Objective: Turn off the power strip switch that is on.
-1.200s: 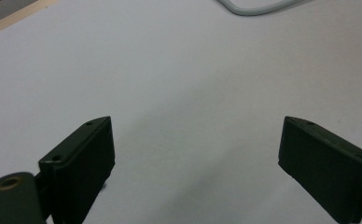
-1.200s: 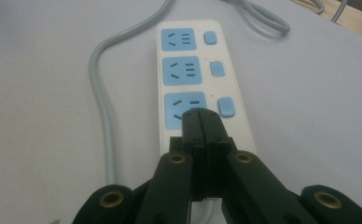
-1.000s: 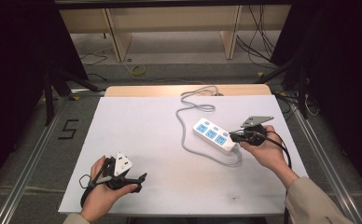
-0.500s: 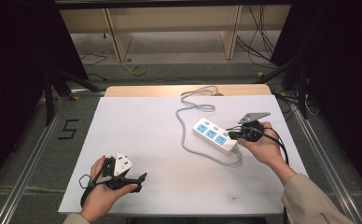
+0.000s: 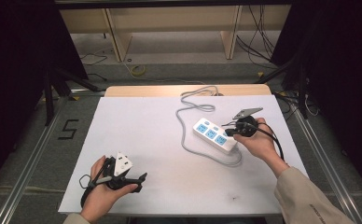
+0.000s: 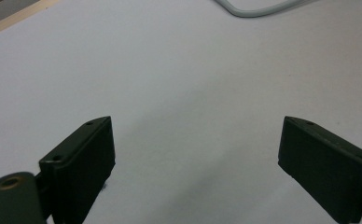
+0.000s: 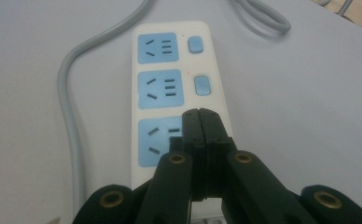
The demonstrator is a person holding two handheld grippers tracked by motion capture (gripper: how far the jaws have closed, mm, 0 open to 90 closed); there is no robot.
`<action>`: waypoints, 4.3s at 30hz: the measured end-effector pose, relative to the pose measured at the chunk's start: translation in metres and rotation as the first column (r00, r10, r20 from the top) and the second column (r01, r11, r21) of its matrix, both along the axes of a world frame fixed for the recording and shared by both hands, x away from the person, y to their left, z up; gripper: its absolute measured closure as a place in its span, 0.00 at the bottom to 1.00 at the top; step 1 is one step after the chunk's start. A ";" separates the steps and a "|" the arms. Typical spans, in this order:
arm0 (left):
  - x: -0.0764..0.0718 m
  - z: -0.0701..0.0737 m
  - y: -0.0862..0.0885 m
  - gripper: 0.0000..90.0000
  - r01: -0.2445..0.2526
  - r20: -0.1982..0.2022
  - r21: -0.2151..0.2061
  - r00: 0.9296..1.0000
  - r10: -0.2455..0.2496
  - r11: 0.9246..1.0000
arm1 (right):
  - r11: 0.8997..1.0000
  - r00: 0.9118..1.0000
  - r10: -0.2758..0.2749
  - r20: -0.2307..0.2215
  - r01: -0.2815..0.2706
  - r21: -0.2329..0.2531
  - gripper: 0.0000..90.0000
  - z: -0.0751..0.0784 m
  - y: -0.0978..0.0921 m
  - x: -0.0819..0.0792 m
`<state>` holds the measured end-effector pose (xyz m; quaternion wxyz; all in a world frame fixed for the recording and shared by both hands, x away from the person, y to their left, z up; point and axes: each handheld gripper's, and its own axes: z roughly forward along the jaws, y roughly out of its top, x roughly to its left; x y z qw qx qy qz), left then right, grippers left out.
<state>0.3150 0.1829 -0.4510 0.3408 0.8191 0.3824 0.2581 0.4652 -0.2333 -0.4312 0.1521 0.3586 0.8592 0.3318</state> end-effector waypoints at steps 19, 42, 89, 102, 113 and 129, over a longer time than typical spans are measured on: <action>0.000 -0.001 -0.002 0.12 0.008 -0.001 0.002 1.000 -0.008 1.000 | 1.000 1.000 -0.011 -0.017 0.010 -0.019 1.00 -0.014 0.022 0.033; -0.001 -0.001 -0.003 0.12 0.014 0.000 0.007 1.000 -0.014 1.000 | 0.999 0.999 0.000 -0.051 -0.002 -0.054 1.00 -0.019 0.044 0.054; -0.001 -0.001 -0.003 0.13 0.013 0.006 -0.001 1.000 -0.013 1.000 | 0.989 0.992 -0.002 -0.127 -0.017 -0.147 1.00 -0.011 0.056 0.065; -0.001 -0.001 -0.003 0.13 0.012 0.004 0.003 1.000 -0.012 1.000 | 0.988 0.990 -0.002 -0.140 -0.020 -0.155 1.00 -0.010 0.056 0.066; -0.002 -0.001 -0.003 0.13 0.015 0.005 0.003 1.000 -0.015 1.000 | 0.985 0.990 0.000 -0.144 -0.024 -0.168 1.00 -0.009 0.057 0.067; -0.002 -0.001 -0.003 0.13 0.015 0.006 0.003 1.000 -0.015 1.000 | 0.986 0.989 -0.006 -0.151 -0.019 -0.164 1.00 -0.011 0.057 0.068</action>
